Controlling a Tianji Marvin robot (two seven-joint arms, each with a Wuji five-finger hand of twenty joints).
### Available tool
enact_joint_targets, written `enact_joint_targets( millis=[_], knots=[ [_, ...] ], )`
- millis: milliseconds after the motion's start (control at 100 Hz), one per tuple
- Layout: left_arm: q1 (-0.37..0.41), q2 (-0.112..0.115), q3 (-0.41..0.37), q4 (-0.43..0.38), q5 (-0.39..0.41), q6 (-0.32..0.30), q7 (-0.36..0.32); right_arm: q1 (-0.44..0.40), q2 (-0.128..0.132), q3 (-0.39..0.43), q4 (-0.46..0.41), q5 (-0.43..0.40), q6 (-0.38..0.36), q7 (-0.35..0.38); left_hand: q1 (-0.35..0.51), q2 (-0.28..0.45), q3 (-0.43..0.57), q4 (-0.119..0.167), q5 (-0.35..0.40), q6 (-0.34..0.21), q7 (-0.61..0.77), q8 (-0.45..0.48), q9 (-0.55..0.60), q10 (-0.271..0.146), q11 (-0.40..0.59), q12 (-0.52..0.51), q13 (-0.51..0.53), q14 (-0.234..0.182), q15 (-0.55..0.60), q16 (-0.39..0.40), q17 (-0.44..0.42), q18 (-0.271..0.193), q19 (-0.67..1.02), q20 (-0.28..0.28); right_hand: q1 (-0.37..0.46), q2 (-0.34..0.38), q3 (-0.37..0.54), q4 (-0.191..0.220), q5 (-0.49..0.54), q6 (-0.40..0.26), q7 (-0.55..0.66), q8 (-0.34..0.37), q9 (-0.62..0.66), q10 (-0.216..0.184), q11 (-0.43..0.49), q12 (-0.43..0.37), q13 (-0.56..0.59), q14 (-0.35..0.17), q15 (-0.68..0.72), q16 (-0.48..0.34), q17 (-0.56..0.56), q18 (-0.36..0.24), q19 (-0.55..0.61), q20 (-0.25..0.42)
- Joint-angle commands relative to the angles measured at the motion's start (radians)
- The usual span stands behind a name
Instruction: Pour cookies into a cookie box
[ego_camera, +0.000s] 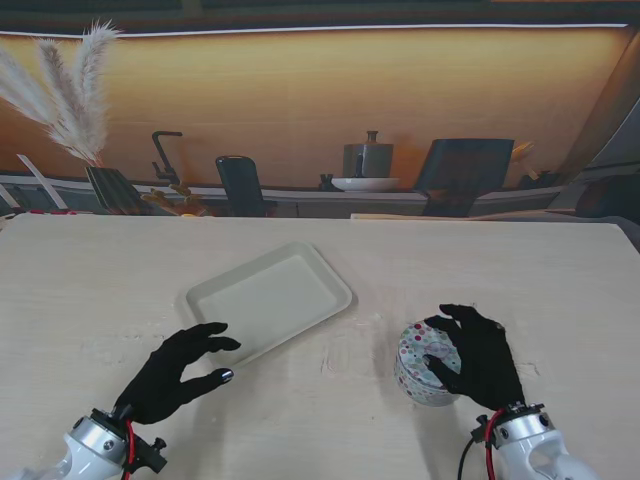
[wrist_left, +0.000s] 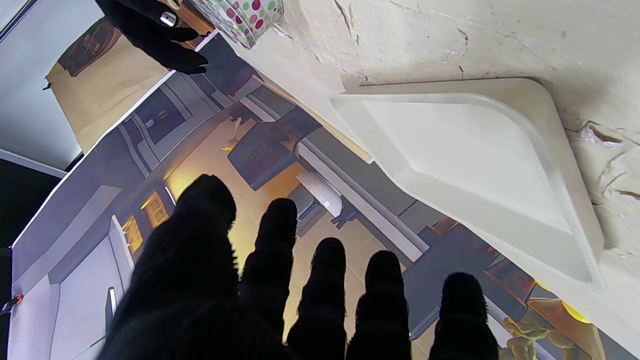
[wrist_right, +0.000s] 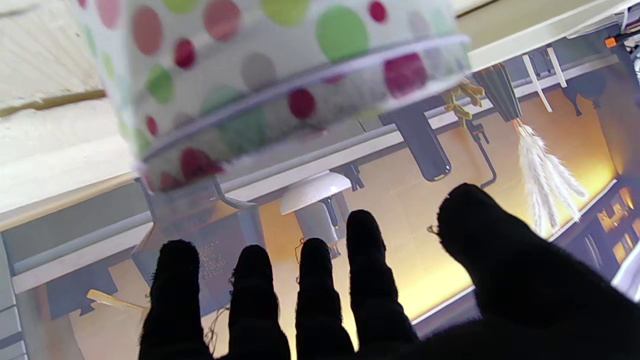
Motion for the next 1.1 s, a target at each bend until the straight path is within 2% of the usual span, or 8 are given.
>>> enact_joint_targets(
  millis=[0,130,220,390,560,690,910,1090],
  knots=[
    [0.006,-0.007,0.005,-0.001,0.002,-0.008,-0.011,-0.02,-0.005,-0.003,-0.034,-0.011,-0.018,-0.002,0.0,0.048,-0.031,0.031,-0.003,-0.001,-0.026,-0.011,0.011,0.004,0.0,-0.002,0.008,-0.001,0.007,0.014,-0.001,0.009,0.007,0.02,-0.029,0.0,-0.014,0.016,0.005,0.015,0.021,0.003,-0.032,0.01,0.029,0.016,0.016,0.005,0.009,-0.001,0.008,0.017,0.026,-0.012],
    [0.004,-0.009,0.008,0.004,0.012,-0.02,0.0,-0.039,-0.007,-0.012,-0.081,-0.026,-0.048,-0.028,-0.013,0.031,-0.041,0.031,-0.047,0.008,-0.044,-0.025,-0.002,0.0,-0.003,-0.003,-0.006,-0.011,-0.001,0.011,-0.014,-0.003,0.001,0.017,-0.033,-0.013,-0.012,0.016,0.022,0.026,0.035,0.012,-0.033,0.041,0.109,0.046,0.113,0.037,0.064,0.028,0.08,0.065,0.115,0.029],
    [0.002,-0.01,0.01,0.01,0.032,-0.031,0.017,-0.046,-0.006,-0.029,-0.112,-0.037,-0.067,-0.041,-0.019,0.017,-0.045,0.032,-0.073,0.014,-0.053,-0.033,-0.008,-0.002,-0.004,-0.003,-0.02,-0.018,-0.012,0.005,-0.035,-0.017,-0.01,0.01,-0.038,-0.028,-0.011,0.014,0.05,0.033,0.047,0.018,0.007,0.056,0.13,0.051,0.182,0.058,0.104,0.048,0.132,0.098,0.175,0.053],
    [-0.001,-0.012,0.012,0.017,0.043,-0.05,0.03,-0.037,-0.003,-0.079,-0.146,-0.052,-0.102,-0.054,-0.035,-0.009,-0.05,0.031,-0.123,0.015,-0.073,-0.048,-0.018,-0.009,-0.004,-0.003,-0.006,-0.02,-0.012,0.004,-0.025,-0.01,-0.009,0.007,-0.06,-0.064,-0.014,0.011,0.068,0.066,0.056,0.025,0.095,0.078,0.154,0.061,0.298,0.087,0.159,0.074,0.213,0.136,0.254,0.085],
    [0.0,-0.012,0.01,0.019,0.056,-0.061,0.035,-0.006,0.0,-0.146,-0.154,-0.049,-0.121,-0.05,-0.039,-0.029,-0.048,0.029,-0.149,0.016,-0.088,-0.063,-0.028,-0.015,-0.004,-0.003,-0.011,-0.025,-0.016,0.004,-0.031,-0.015,-0.011,0.004,-0.079,-0.091,-0.039,0.009,0.062,0.082,0.044,0.022,0.097,0.077,0.138,0.057,0.314,0.085,0.153,0.073,0.224,0.137,0.262,0.089],
    [-0.001,-0.013,0.012,0.021,0.063,-0.068,0.045,0.035,-0.001,-0.197,-0.14,-0.025,-0.125,-0.033,-0.041,-0.042,-0.042,0.028,-0.158,0.017,-0.095,-0.075,-0.028,-0.019,-0.004,-0.006,-0.008,-0.025,-0.02,0.002,-0.029,-0.01,-0.01,0.003,-0.079,-0.1,-0.068,0.014,0.033,0.094,-0.007,0.004,0.079,0.072,0.088,0.04,0.314,0.081,0.118,0.059,0.223,0.133,0.249,0.087],
    [0.007,-0.011,0.016,0.016,0.058,-0.067,0.035,0.106,-0.006,-0.27,-0.093,0.025,-0.115,-0.016,-0.047,-0.044,-0.035,0.024,-0.157,0.012,-0.093,-0.083,-0.034,-0.026,-0.007,-0.011,-0.007,-0.026,-0.022,0.001,-0.024,-0.006,-0.005,0.005,-0.077,-0.094,-0.092,0.016,0.013,0.084,-0.023,-0.006,0.07,0.067,0.08,0.039,0.316,0.081,0.112,0.057,0.223,0.13,0.245,0.086],
    [0.015,-0.014,0.016,0.012,0.059,-0.075,0.051,0.129,-0.012,-0.296,-0.073,0.05,-0.109,-0.026,-0.05,-0.045,-0.033,0.019,-0.149,0.008,-0.084,-0.084,-0.034,-0.029,-0.01,-0.016,-0.002,-0.027,-0.022,0.002,-0.02,-0.001,-0.002,0.006,-0.074,-0.098,-0.096,0.018,0.023,0.076,-0.016,-0.005,0.081,0.069,0.083,0.04,0.329,0.085,0.119,0.06,0.227,0.133,0.247,0.089]
  ],
)
